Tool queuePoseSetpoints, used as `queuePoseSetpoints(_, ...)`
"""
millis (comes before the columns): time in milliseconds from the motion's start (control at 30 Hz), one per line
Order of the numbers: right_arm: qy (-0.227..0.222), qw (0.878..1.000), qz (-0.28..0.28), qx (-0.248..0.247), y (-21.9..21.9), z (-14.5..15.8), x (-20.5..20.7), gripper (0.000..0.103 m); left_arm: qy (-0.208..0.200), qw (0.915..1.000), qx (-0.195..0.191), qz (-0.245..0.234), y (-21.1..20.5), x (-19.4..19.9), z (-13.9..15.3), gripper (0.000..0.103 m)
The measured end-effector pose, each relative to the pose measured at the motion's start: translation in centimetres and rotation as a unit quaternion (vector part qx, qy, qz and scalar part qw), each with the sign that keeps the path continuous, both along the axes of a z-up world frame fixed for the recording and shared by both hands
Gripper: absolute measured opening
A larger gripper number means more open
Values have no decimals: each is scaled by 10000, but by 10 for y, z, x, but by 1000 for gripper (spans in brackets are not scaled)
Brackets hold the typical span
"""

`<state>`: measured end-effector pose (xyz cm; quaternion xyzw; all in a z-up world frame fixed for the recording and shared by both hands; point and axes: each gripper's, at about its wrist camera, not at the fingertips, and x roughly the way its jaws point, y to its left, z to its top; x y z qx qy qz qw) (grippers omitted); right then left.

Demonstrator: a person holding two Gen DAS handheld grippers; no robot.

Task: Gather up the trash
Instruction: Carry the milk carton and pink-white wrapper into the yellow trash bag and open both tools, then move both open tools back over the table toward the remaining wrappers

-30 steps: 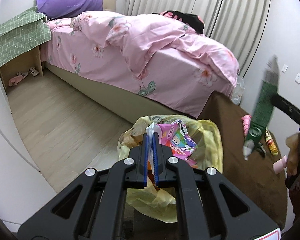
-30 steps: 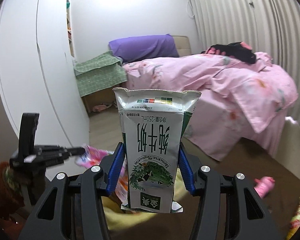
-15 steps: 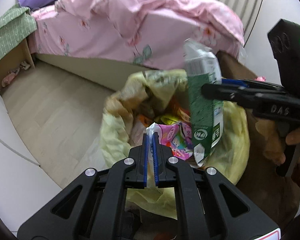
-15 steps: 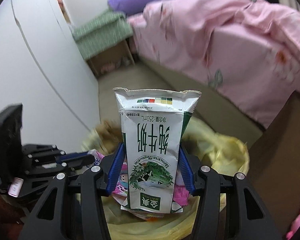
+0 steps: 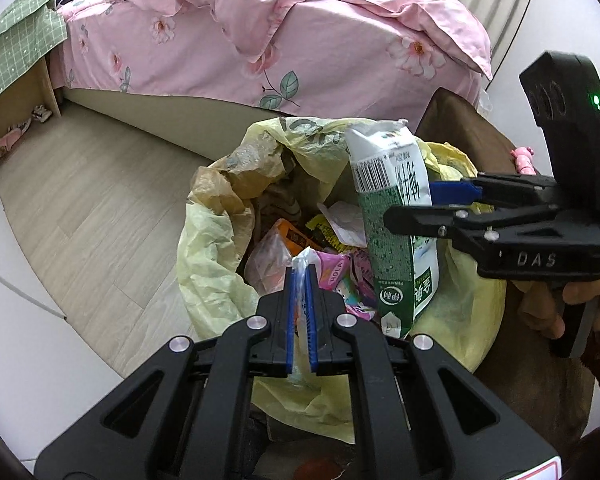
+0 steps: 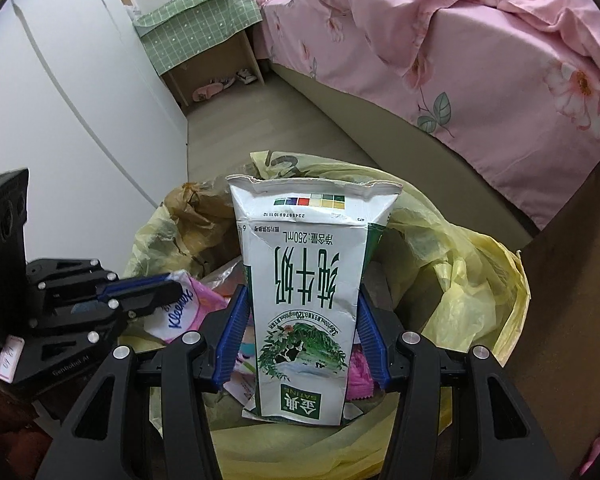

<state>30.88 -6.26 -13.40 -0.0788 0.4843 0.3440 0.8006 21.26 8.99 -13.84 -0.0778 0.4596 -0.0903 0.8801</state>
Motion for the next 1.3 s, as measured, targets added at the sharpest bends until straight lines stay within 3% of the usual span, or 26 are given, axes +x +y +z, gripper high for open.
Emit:
queuePoseSetpoints(67, -44, 10000, 21, -41, 0, 1, -4, 50, -8, 9999, -112, 29, 4, 0, 2, 9)
queuePoseSetpoints(133, -80, 9999, 32, -75, 2, 3, -6, 50, -21, 9996, -262, 117, 10, -1, 6, 25)
queuePoseSetpoints(200, -99, 9999, 20, -76, 2, 5, -8, 50, -113, 9988, -378, 279, 18, -3, 13, 31)
queuePoseSetpoints(333, -146, 9998, -85, 81, -4, 16, -10, 57, -321, 9969, -473, 538, 29, -7, 32, 34)
queuePoseSetpoints(533, -446, 9985, -233, 209, -25, 41, -28, 57, -705, 9944, -404, 669, 26, -16, 65, 38)
queuePoseSetpoints(900, -1089, 9895, -832, 463, -123, 96, -80, 58, -1030, 9942, -307, -75, -46, -21, 102, 43)
queuePoseSetpoints(1300, -1889, 9699, -1539, 62, -240, 135, -134, 58, -1373, 9843, -272, -1073, -166, -28, 131, 44)
